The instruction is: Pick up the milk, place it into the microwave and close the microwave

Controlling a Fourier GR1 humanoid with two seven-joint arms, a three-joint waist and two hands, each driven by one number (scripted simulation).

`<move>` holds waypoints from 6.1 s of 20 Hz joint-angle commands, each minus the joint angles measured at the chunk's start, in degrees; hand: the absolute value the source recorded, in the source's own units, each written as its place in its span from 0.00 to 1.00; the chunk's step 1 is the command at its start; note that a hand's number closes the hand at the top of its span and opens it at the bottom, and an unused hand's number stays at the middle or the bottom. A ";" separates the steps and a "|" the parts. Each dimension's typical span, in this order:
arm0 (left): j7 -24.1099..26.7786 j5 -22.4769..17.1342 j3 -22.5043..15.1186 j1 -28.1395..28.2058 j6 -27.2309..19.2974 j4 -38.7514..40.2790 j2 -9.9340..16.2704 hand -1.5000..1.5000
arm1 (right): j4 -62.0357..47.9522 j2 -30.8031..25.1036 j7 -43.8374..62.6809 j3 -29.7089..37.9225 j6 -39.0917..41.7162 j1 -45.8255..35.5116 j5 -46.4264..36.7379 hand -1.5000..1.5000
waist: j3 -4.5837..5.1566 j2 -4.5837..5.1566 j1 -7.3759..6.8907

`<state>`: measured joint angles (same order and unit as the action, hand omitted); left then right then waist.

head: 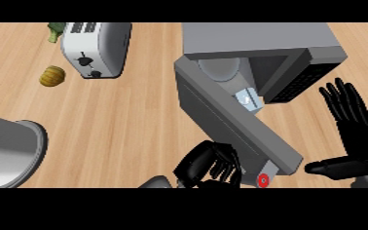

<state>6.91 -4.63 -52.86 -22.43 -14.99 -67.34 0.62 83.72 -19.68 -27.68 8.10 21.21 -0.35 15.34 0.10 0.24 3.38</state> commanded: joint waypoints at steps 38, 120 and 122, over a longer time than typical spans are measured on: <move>15.23 -40.53 8.09 -28.93 -23.90 16.75 -0.62 1.00 | 9.53 -11.93 15.25 0.21 16.61 -10.44 24.78 0.00 | 0.35 3.85 12.47; 29.75 -61.29 -1.15 -33.47 -26.47 34.85 -0.62 1.00 | 8.91 -25.61 26.84 0.94 26.16 -16.85 51.02 0.00 | -0.19 3.96 12.01; 29.86 -62.42 -1.06 -32.19 -27.41 34.98 -0.62 1.00 | 9.93 -25.72 26.86 0.91 26.00 -17.08 50.97 0.00 | -0.06 4.03 11.18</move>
<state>37.45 -64.83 -58.88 -55.08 -38.51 -42.06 -0.15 93.10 -44.73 -1.09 8.77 46.96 -17.81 65.76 -0.05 3.91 16.16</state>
